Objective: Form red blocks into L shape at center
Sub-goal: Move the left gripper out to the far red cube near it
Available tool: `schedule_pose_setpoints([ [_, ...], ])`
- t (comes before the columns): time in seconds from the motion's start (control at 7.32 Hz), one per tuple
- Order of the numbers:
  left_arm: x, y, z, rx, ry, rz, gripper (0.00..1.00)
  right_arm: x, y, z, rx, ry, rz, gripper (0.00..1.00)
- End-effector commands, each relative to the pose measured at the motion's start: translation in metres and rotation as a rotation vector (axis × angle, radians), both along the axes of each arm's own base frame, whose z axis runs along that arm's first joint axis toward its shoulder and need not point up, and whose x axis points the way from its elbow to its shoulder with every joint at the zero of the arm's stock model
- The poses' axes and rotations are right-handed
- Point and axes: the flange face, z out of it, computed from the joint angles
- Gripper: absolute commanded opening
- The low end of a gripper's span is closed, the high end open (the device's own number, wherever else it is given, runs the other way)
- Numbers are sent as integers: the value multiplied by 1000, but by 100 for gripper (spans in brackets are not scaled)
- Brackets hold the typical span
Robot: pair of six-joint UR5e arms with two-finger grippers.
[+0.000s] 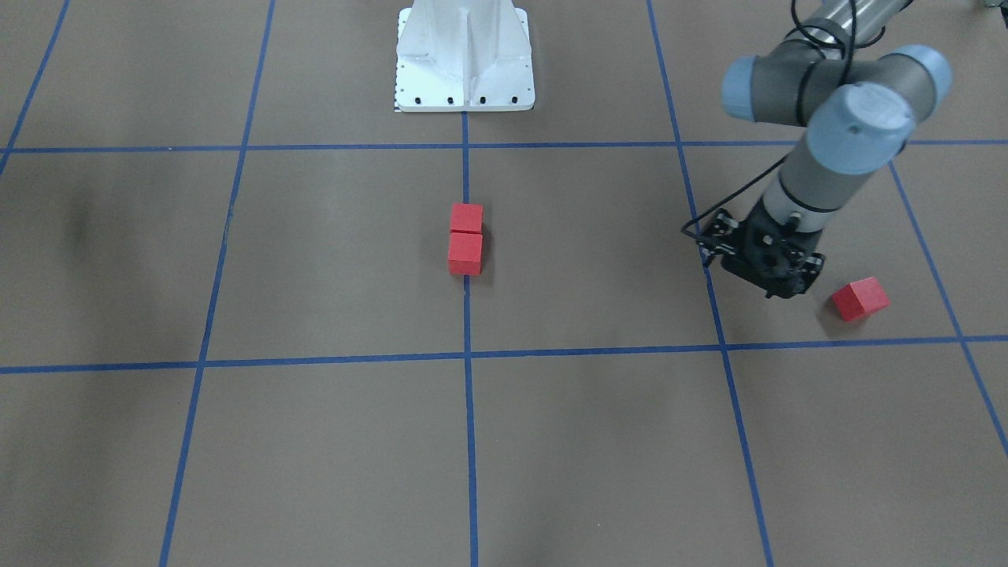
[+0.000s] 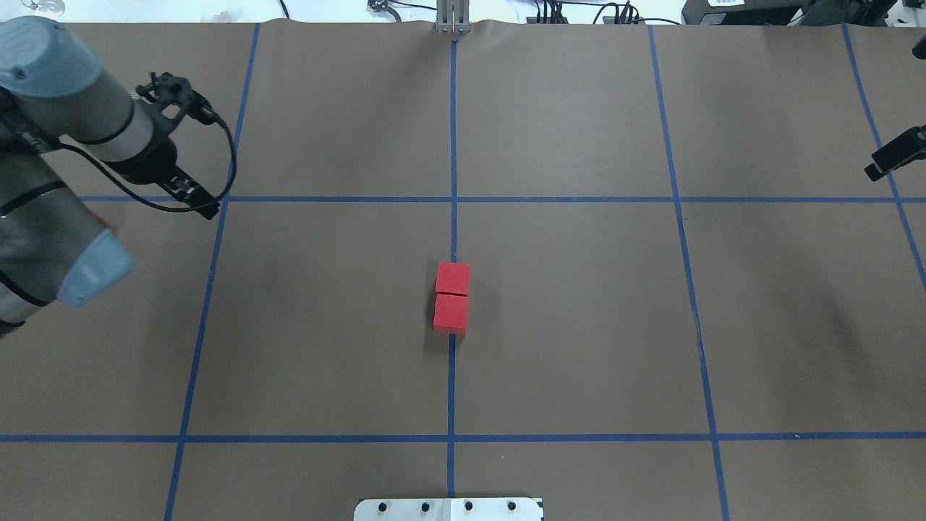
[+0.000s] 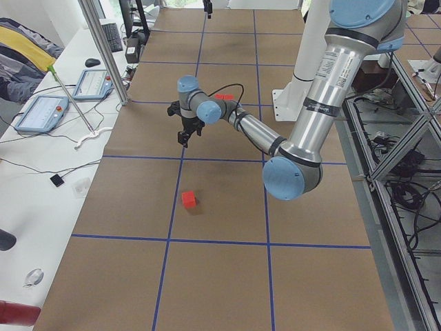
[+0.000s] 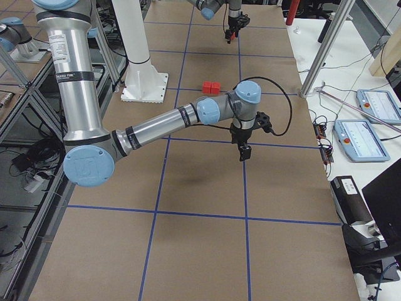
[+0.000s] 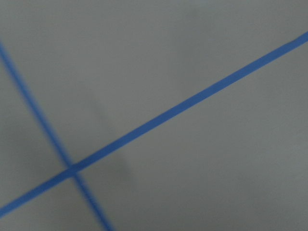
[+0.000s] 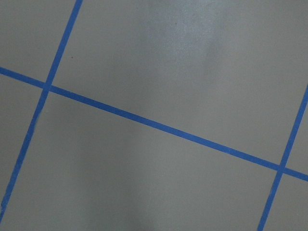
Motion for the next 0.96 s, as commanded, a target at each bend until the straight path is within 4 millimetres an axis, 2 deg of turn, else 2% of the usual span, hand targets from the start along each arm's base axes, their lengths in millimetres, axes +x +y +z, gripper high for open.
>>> schedule_pose_setpoints([
  [0.0, -102, 1, 112, 177, 20, 162, 99, 0, 0, 0, -1, 0, 0, 100],
  [0.14, -122, 2, 147, 252, 22, 247, 99, 0, 0, 0, 1, 1, -1, 100],
  [0.27, -134, 1, 170, 325, 13, 315, 100, 0, 0, 1, -1, 1, -1, 100],
  [0.82, -128, 6, 201, 404, 30, 337, 98, 0, 0, -1, 2, 1, -1, 100],
])
